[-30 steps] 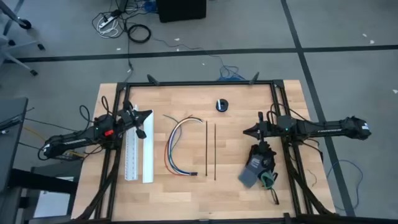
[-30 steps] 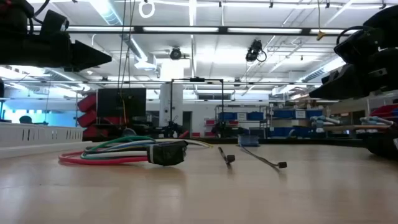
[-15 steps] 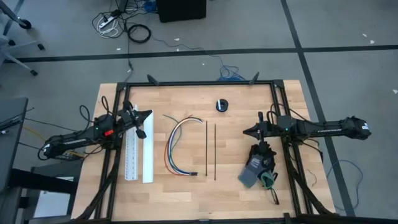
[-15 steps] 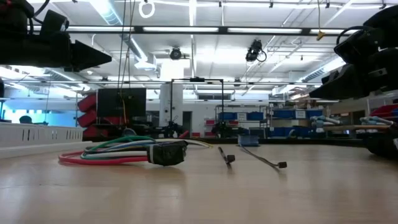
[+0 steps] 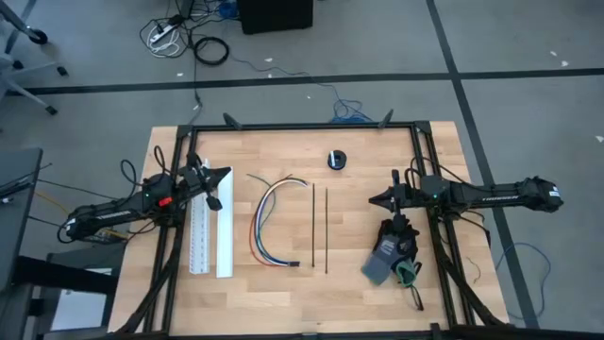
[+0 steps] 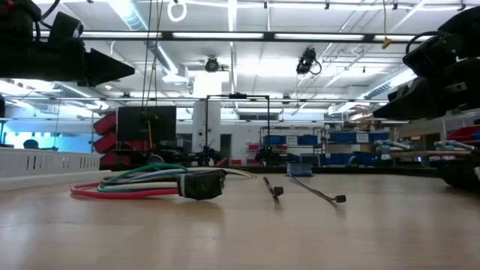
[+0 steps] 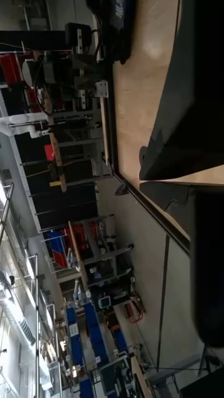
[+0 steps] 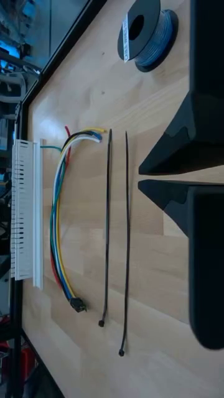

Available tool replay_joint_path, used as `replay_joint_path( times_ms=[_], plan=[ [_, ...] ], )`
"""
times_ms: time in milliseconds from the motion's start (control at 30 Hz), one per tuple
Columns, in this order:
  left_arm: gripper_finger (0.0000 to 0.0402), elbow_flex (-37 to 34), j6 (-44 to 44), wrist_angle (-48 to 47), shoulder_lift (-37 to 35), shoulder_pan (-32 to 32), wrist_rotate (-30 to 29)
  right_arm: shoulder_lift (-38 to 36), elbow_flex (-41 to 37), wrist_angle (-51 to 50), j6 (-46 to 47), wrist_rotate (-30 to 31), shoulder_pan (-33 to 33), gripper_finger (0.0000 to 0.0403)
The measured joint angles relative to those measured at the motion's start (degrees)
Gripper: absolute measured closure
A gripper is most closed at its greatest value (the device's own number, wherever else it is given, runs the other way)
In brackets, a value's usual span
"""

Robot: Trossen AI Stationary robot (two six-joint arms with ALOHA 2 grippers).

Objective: Ziptie cables

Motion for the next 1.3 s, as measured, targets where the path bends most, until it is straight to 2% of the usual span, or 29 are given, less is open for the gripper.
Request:
replay_joint_path(
  times_ms=[1300],
  plan=[
    [0.0392, 0.0, 0.0, 0.0, 0.0, 0.0, 0.0, 0.0, 0.0, 0.0, -1.0, 0.0, 0.0, 0.0383]
  ],
)
